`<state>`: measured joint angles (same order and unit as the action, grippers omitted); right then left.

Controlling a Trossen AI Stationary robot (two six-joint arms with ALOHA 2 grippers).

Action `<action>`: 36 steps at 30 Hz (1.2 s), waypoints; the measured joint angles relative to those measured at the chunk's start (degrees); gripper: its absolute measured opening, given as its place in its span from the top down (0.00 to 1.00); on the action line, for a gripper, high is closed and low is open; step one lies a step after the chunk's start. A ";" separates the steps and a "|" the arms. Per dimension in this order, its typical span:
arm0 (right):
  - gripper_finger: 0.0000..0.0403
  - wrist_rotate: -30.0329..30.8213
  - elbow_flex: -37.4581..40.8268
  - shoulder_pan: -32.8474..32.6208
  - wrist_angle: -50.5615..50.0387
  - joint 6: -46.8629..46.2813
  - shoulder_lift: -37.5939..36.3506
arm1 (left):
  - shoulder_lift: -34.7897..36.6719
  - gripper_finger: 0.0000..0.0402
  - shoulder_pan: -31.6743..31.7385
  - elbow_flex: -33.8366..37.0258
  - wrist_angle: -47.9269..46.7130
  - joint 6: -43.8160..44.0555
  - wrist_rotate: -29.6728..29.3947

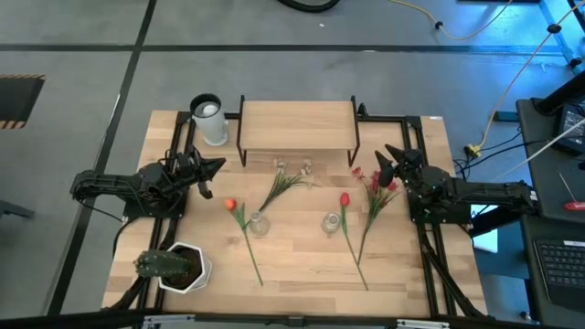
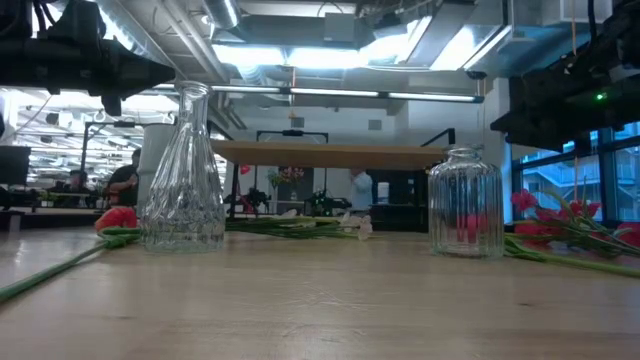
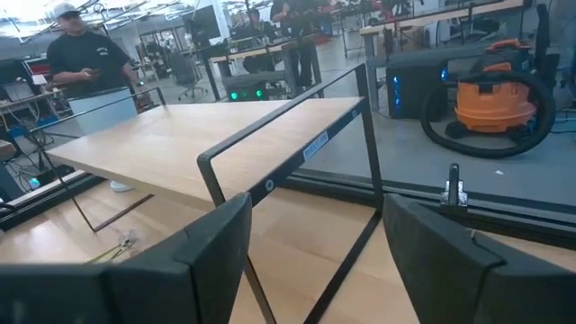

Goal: Pick and place flowers into a vace then onto a shelf
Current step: Put the red flowers into the right transparent vase

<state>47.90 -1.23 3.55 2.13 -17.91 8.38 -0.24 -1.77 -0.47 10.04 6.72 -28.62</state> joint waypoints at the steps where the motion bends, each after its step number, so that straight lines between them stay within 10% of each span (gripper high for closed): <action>1: 0.37 -0.43 0.00 0.00 0.37 0.02 0.00 | 0.00 0.99 0.01 0.00 0.00 0.00 0.00; 12: 0.37 -7.70 -1.55 -0.02 4.35 0.37 2.73 | 0.01 0.99 0.01 0.00 0.02 0.00 -0.02; 21: 0.42 -8.14 -22.71 -0.02 -6.86 7.35 22.50 | -0.01 0.99 0.01 0.00 0.15 0.16 0.02; 36: 0.45 -23.39 -54.58 -0.12 -52.69 -31.89 49.50 | -0.01 0.99 -0.01 0.00 0.44 0.00 0.02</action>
<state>24.51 -55.82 3.43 -50.56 -49.80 57.88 -0.25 -1.78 -0.47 10.48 6.72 -28.61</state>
